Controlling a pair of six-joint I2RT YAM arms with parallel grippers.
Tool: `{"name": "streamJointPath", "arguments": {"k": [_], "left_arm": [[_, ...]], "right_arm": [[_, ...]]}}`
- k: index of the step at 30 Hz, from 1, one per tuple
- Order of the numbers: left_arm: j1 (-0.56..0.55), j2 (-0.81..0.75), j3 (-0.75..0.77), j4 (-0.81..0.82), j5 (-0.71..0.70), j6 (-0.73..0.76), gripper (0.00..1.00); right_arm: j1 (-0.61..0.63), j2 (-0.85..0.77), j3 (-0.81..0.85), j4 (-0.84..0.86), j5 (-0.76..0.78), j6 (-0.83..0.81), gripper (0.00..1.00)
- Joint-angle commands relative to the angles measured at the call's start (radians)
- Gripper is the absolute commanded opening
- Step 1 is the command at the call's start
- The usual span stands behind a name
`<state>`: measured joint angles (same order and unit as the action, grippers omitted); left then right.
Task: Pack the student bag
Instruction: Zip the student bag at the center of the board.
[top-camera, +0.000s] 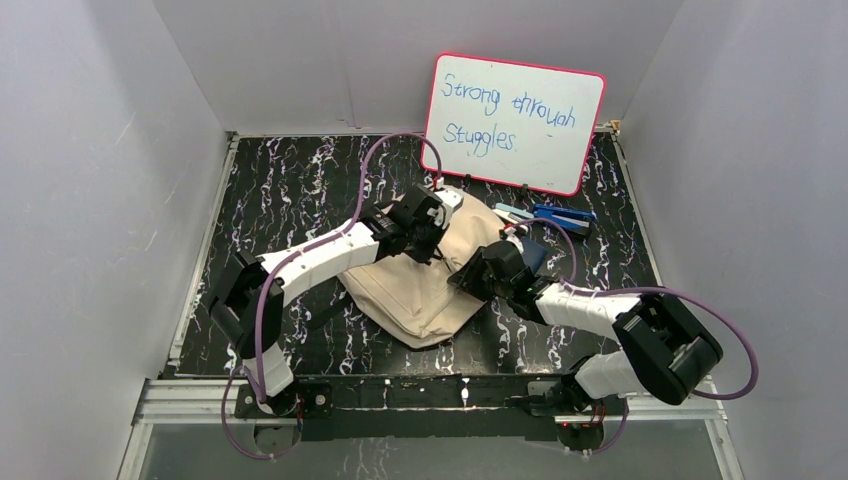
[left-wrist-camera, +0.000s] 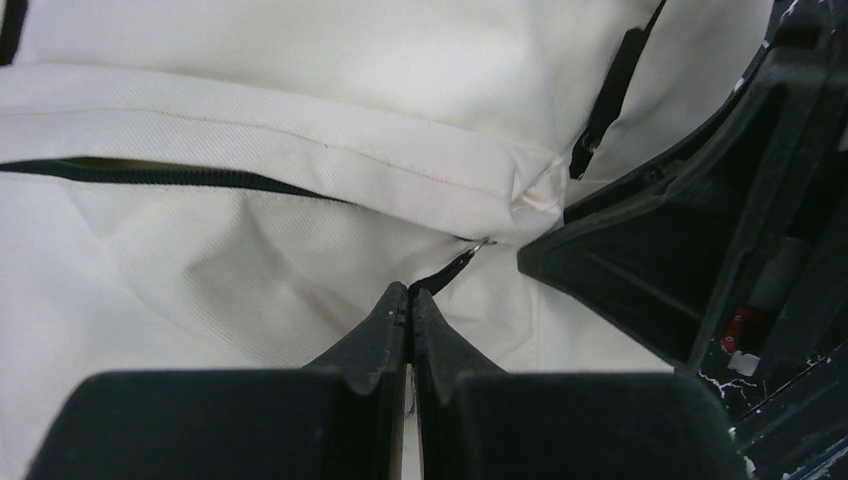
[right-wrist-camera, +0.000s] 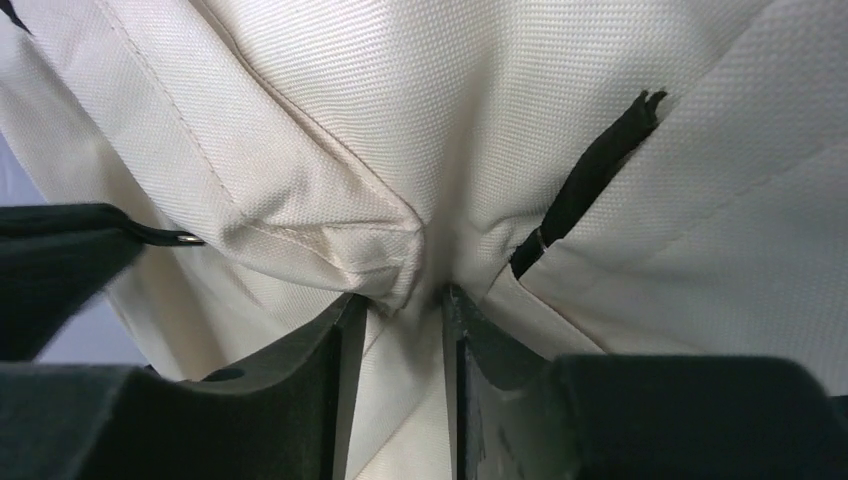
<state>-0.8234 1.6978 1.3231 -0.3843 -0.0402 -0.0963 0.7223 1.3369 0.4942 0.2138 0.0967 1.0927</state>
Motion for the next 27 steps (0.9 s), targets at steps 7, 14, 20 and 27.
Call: {"name": "streamJointPath", "arguments": {"k": [7,14,20,27], "left_arm": [[0.008,-0.059,-0.038,0.011,-0.016,-0.007,0.00],[0.031,-0.016,0.047,-0.021,-0.130,0.039,0.00],[0.139,0.029,0.118,-0.056,-0.202,0.068,0.00],[0.186,0.086,0.166,-0.095,-0.342,0.092,0.00]], "right_arm": [[-0.004,-0.002,-0.078,0.226,0.101,0.033,0.00],[-0.004,-0.048,-0.110,0.175,0.128,0.024,0.00],[-0.004,-0.080,-0.124,0.142,0.136,0.013,0.00],[-0.004,-0.102,-0.134,0.126,0.145,0.007,0.00]]}}
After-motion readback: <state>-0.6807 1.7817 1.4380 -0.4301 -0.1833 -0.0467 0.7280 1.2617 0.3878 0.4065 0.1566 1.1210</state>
